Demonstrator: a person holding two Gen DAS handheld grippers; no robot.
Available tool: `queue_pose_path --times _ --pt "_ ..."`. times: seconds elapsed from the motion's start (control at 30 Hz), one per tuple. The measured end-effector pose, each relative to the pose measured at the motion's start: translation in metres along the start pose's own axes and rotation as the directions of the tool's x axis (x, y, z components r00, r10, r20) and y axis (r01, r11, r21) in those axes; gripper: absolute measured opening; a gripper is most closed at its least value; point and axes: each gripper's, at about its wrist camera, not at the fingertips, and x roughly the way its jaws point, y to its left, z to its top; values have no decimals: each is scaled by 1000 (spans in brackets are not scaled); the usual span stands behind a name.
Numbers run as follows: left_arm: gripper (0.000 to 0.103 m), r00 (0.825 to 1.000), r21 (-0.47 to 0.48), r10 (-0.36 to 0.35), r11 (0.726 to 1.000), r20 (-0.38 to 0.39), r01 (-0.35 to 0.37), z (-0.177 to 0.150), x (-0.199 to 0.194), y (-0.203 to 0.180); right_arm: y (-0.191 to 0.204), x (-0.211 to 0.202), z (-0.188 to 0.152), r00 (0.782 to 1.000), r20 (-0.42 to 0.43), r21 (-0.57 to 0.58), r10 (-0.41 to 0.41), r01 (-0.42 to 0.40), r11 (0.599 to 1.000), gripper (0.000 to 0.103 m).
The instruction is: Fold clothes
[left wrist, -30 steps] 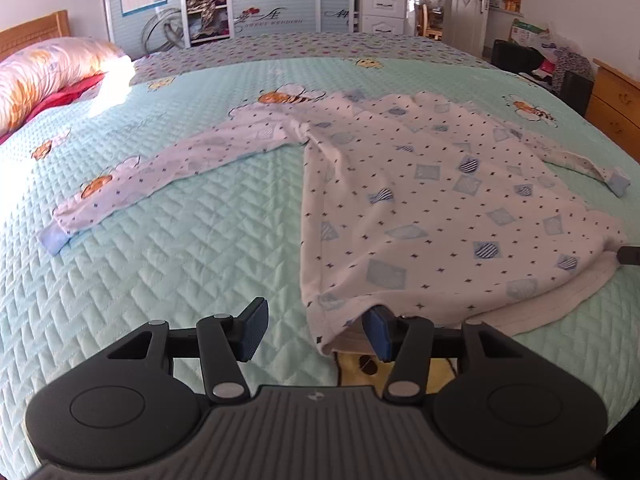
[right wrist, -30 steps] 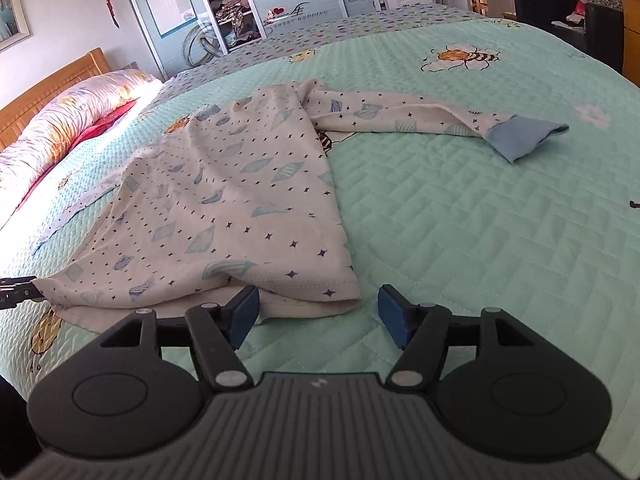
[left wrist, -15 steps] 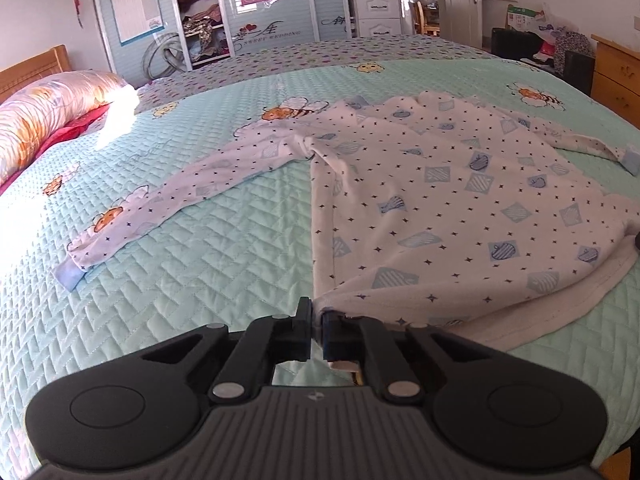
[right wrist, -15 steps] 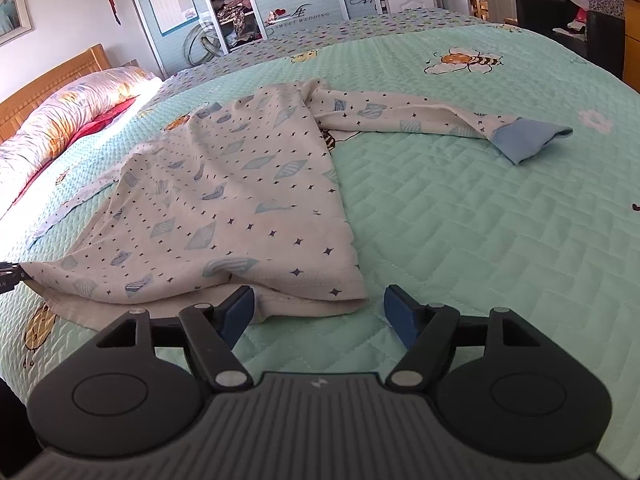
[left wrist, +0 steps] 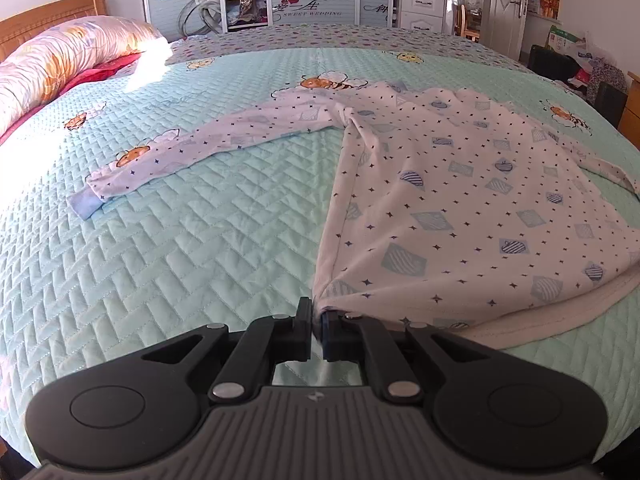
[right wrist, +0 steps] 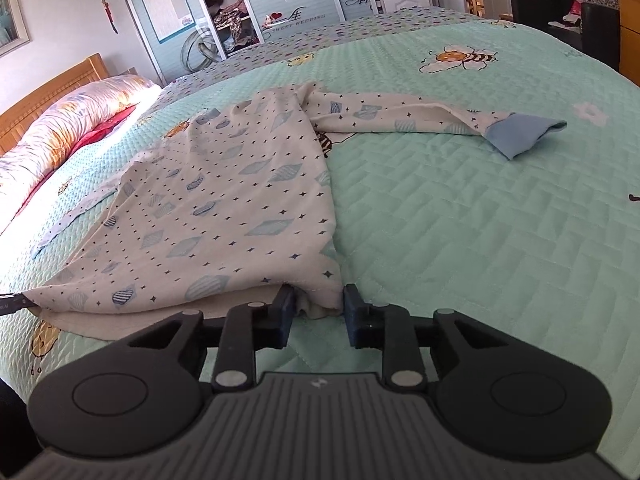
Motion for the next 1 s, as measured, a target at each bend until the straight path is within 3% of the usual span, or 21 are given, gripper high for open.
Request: queue_pose_path --times 0.13,0.2,0.23,0.33,0.5,0.63,0.77,1.0 --pt "4 1000 -5 1 1000 -13 -1 -3 7 2 10 4 0 1000 -2 -57 -21 21 998 36" --pt "4 1000 -14 -11 1000 -6 11 -2 3 3 12 5 2 1000 2 -66 -29 29 997 29" --pt "4 1000 -19 -18 1000 -2 18 -1 0 3 12 4 3 1000 3 -59 -27 27 998 15" --pt "4 999 -33 -38 999 11 39 2 -7 5 11 -5 8 999 10 -37 -35 35 999 14" --pt "4 996 -41 -83 996 36 84 7 -18 3 14 -42 22 996 60 -38 -62 65 997 13" --pt "4 998 -28 -64 998 -6 64 -1 -6 -1 14 -40 21 996 11 -49 -87 88 995 13" --pt "5 998 -30 -55 998 -27 54 -10 3 5 7 -10 2 993 -79 -24 -84 82 996 14" --pt "9 998 -9 -50 999 -44 50 -8 0 4 -2 -20 -2 997 -73 8 -35 36 999 23"
